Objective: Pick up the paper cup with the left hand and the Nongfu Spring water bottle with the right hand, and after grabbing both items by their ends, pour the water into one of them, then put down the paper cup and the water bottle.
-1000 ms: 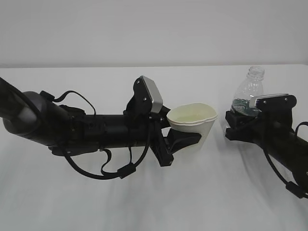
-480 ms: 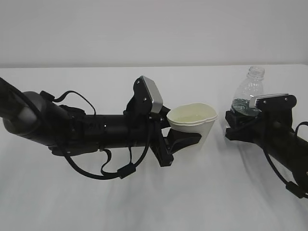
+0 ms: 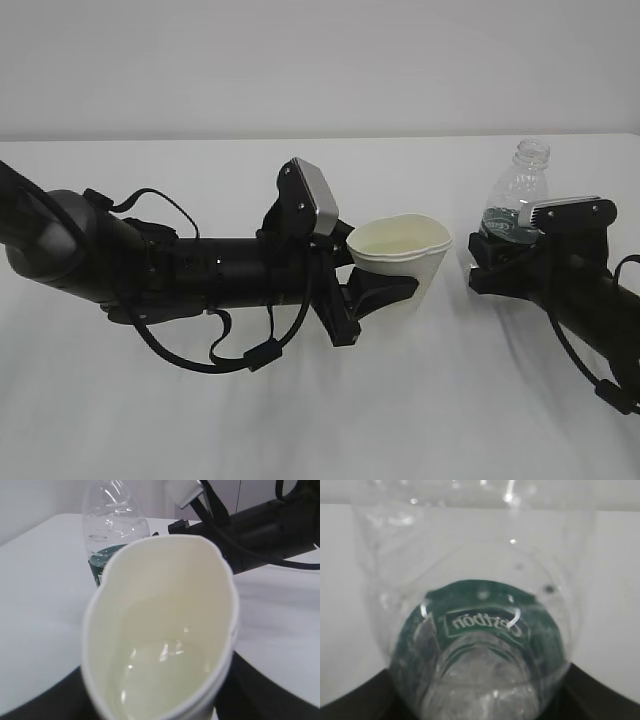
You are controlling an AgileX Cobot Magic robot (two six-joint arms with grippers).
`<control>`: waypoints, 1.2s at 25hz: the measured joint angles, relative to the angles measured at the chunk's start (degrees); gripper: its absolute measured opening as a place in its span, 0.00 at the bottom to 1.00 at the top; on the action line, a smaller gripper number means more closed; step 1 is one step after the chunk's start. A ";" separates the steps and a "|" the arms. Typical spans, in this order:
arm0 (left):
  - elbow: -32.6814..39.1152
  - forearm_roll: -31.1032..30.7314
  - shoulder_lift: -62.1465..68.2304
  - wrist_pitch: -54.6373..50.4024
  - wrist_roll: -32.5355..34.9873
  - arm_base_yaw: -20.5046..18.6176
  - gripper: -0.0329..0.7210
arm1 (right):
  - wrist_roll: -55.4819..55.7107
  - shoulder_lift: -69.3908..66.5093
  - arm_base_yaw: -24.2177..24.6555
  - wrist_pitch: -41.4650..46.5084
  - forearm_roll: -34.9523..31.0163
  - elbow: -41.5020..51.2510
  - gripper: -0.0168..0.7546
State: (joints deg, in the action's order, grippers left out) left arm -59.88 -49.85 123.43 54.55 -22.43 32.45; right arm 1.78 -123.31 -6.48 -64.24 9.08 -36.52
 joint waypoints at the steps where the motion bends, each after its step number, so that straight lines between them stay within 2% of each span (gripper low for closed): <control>1: 0.00 0.00 0.00 0.00 0.00 0.00 0.57 | 0.00 0.00 0.00 0.00 0.00 0.00 0.58; 8: 0.00 0.00 0.00 0.00 0.00 0.00 0.57 | 0.12 0.00 0.00 0.00 0.00 0.00 0.62; 15: 0.00 -0.10 0.00 0.00 0.00 0.00 0.57 | 0.68 0.00 0.00 -0.61 0.12 0.00 0.77; 30: 0.00 -0.10 0.00 0.00 0.00 0.00 0.57 | 2.21 0.00 0.00 -1.18 0.99 2.93 0.79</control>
State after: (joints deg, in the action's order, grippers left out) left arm -59.88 -49.95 123.43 54.55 -22.43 32.45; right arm 4.00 -123.31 -6.48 -65.42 10.07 -33.58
